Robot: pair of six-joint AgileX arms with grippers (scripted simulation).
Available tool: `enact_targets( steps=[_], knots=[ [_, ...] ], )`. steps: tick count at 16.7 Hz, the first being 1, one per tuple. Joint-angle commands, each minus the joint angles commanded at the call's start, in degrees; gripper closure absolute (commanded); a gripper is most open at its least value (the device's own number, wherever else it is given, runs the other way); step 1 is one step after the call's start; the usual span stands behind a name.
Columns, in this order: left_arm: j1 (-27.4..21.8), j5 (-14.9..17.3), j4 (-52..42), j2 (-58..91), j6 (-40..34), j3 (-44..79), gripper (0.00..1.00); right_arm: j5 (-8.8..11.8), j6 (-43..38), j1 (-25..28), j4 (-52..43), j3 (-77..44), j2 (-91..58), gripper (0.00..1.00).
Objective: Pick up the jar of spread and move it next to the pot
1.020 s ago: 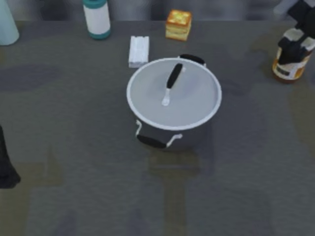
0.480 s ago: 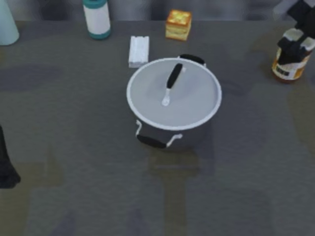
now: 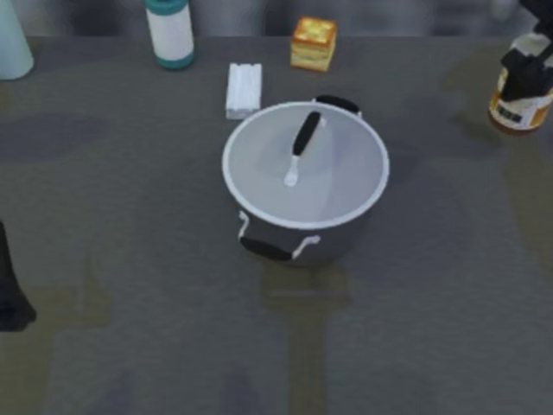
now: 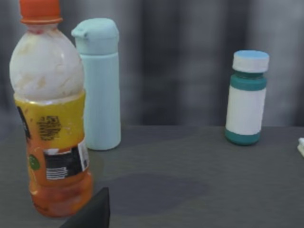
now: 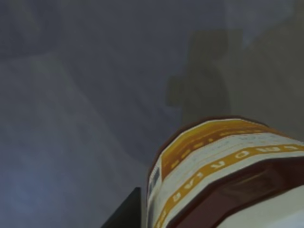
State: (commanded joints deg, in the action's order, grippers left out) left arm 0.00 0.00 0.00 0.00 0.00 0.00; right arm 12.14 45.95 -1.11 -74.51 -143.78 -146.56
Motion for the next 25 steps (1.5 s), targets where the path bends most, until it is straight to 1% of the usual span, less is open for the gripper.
enact_targets(
  steps=[4, 7, 10, 16, 18, 20, 22, 25],
  knots=[
    [0.0, 0.0, 0.0, 0.0, 0.0, 0.0, 0.00, 0.1, 0.0, 0.1, 2.1, 16.6, 12.9, 1.00],
    [0.0, 0.0, 0.0, 0.0, 0.0, 0.0, 0.00, 0.3, 0.2, 0.3, 3.3, 25.4, 20.8, 1.00],
    [0.0, 0.0, 0.0, 0.0, 0.0, 0.0, 0.00, 0.3, 0.2, 0.4, 3.8, 28.8, 24.2, 1.00],
    [0.0, 0.0, 0.0, 0.0, 0.0, 0.0, 0.00, 0.1, -0.5, 0.4, 4.0, 29.0, 24.1, 1.00],
    [0.0, 0.0, 0.0, 0.0, 0.0, 0.0, 0.00, -0.7, -3.5, 1.6, 5.1, 30.4, 24.6, 1.00],
    [0.0, 0.0, 0.0, 0.0, 0.0, 0.0, 0.00, -2.2, -8.8, 3.3, 6.8, 32.7, 25.4, 1.00],
    [0.0, 0.0, 0.0, 0.0, 0.0, 0.0, 0.00, -4.3, -16.3, 5.4, 9.1, 35.7, 26.5, 1.00],
    [0.0, 0.0, 0.0, 0.0, 0.0, 0.0, 0.00, -7.8, -29.7, 9.0, 13.4, 41.2, 28.6, 1.00]
  ],
)
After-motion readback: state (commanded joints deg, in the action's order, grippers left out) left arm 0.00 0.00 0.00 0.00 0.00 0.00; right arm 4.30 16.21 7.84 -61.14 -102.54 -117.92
